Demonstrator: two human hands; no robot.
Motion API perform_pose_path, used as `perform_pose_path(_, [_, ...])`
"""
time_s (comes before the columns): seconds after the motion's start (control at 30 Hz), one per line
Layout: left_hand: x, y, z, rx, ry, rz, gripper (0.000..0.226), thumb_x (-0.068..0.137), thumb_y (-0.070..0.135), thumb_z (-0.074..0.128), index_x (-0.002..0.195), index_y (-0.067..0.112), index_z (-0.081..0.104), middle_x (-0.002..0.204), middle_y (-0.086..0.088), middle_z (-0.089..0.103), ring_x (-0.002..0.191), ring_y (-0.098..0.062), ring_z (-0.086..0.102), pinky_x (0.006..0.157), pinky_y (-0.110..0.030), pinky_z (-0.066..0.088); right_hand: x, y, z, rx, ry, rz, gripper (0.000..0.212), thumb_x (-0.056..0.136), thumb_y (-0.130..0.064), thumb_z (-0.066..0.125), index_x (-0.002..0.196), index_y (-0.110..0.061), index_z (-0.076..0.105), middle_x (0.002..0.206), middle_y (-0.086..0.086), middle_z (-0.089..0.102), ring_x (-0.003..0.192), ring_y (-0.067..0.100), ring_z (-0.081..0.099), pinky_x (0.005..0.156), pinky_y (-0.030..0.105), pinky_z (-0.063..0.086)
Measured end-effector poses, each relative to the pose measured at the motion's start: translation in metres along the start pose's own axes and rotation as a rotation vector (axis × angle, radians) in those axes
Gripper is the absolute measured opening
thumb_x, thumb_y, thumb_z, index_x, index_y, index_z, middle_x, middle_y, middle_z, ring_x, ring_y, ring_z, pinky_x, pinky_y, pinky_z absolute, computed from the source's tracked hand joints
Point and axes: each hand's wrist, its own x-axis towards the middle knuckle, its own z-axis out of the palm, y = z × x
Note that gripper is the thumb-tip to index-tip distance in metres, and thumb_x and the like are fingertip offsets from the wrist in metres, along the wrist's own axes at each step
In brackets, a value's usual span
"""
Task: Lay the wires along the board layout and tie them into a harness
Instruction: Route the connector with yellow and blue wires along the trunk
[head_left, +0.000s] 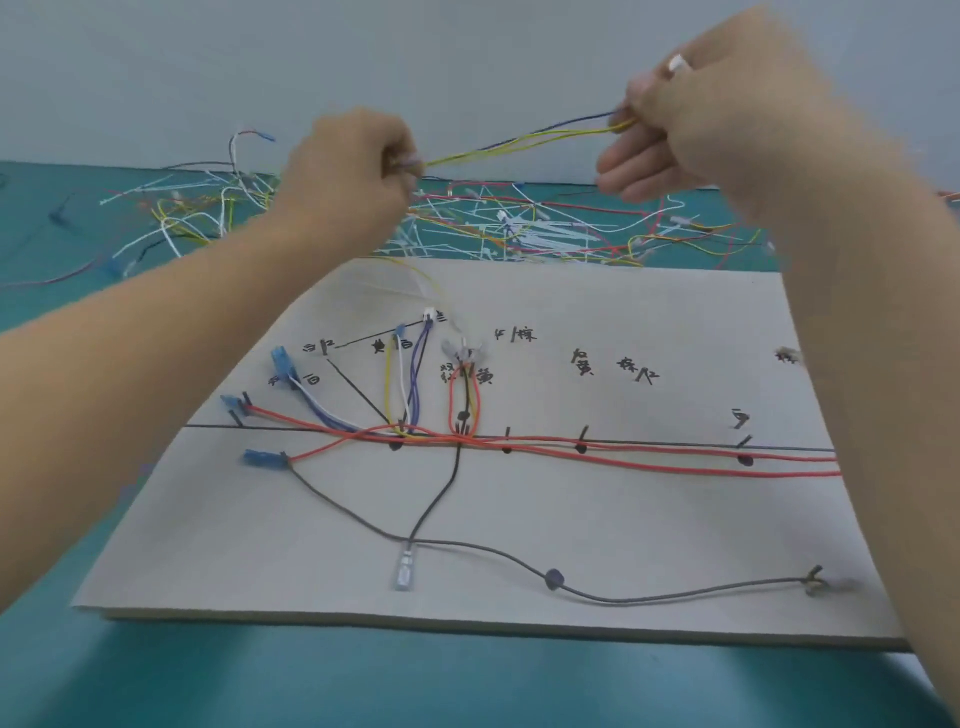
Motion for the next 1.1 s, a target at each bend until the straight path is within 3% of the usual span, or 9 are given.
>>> perform_pose_path(0.17, [-0.002,-0.023,-0.009,0.018,-0.073,0.061,0.021,0.097,0.021,0.056,0.099,0.015,0.076,0.087,-0.009,0.076,0.073,-0.030,0.064,0.067,-0.032,0.051,0.013,0.016,-0.025,-0.176,0.107,0.088,0.031,0.101,-0.028,0.050,0.090,-0.006,0.069,0.076,0.012,0.075,0.056,0.023,0.072,0.059,0.038,0.064])
perform_pose_path(0.3, [-0.010,-0.031,-0.010,0.101,-0.159,0.147,0.020,0.104,0.020,0.054,0.109,0.013,0.073,0.096,-0.008,0.070,0.089,-0.033,0.061,0.080,-0.046,0.052,0.018,0.029,-0.032,-0.273,0.144,0.137,0.029,0.098,-0.034,0.055,0.080,-0.014,0.067,0.075,0.003,0.066,0.054,0.019,0.062,0.052,0.031,0.056])
perform_pose_path(0.43, [-0.012,-0.038,-0.011,0.116,-0.159,0.153,0.029,0.102,0.007,0.050,0.121,0.014,0.071,0.110,-0.006,0.069,0.103,-0.032,0.060,0.091,-0.048,0.050,0.022,0.044,-0.022,-0.360,0.130,0.180,0.028,0.097,-0.032,0.058,0.090,-0.009,0.072,0.075,0.006,0.056,0.060,0.024,0.054,0.056,0.030,0.053])
perform_pose_path(0.53, [-0.014,-0.044,-0.013,0.102,-0.188,0.182,0.033,0.103,0.005,0.050,0.128,0.014,0.070,0.108,-0.002,0.064,0.102,-0.029,0.059,0.086,-0.039,0.046,0.025,0.047,-0.019,-0.417,0.130,0.188,0.030,0.097,-0.030,0.058,0.094,-0.003,0.073,0.070,0.008,0.052,0.056,0.025,0.049,0.055,0.028,0.046])
perform_pose_path(0.67, [-0.022,-0.041,-0.018,0.007,-0.105,0.204,0.015,0.094,0.009,0.068,0.108,0.013,0.074,0.119,-0.008,0.061,0.088,-0.022,0.063,0.080,-0.029,0.043,0.024,0.049,-0.016,-0.320,0.068,0.211,0.028,0.098,-0.024,0.058,0.075,-0.011,0.066,0.088,0.016,0.073,0.064,0.024,0.062,0.057,0.028,0.048])
perform_pose_path(0.77, [-0.026,-0.035,-0.025,-0.071,-0.044,0.191,0.013,0.082,0.016,0.080,0.089,0.022,0.070,0.098,0.000,0.063,0.073,0.002,0.061,0.072,-0.021,0.047,0.025,0.049,-0.005,-0.287,0.060,0.234,0.022,0.100,-0.021,0.057,0.085,-0.008,0.066,0.082,0.016,0.069,0.054,0.022,0.060,0.055,0.029,0.049])
perform_pose_path(0.87, [-0.030,-0.034,-0.028,-0.129,-0.084,0.136,0.014,0.082,0.022,0.084,0.081,0.022,0.070,0.076,0.009,0.068,0.068,0.002,0.061,0.061,-0.004,0.041,0.028,0.054,-0.003,-0.346,0.108,0.280,0.022,0.097,-0.015,0.054,0.097,0.000,0.070,0.087,0.023,0.072,0.066,0.029,0.063,0.067,0.039,0.053])
perform_pose_path(0.97, [-0.039,-0.044,-0.030,-0.171,-0.067,0.039,0.013,0.082,0.023,0.085,0.091,0.026,0.076,0.077,0.002,0.070,0.072,-0.010,0.063,0.063,-0.006,0.041,0.029,0.062,-0.010,-0.404,0.152,0.297,0.016,0.092,-0.012,0.055,0.091,0.000,0.066,0.083,0.027,0.066,0.064,0.031,0.057,0.062,0.040,0.051])
perform_pose_path(1.1, [-0.050,-0.047,-0.026,-0.331,-0.044,-0.038,0.041,0.082,0.019,0.086,0.118,0.034,0.074,0.082,0.009,0.074,0.066,0.002,0.061,0.069,-0.009,0.046,0.033,0.067,-0.017,-0.481,0.199,0.298,0.009,0.092,-0.013,0.055,0.089,-0.005,0.060,0.069,0.016,0.049,0.054,0.025,0.044,0.049,0.026,0.040])
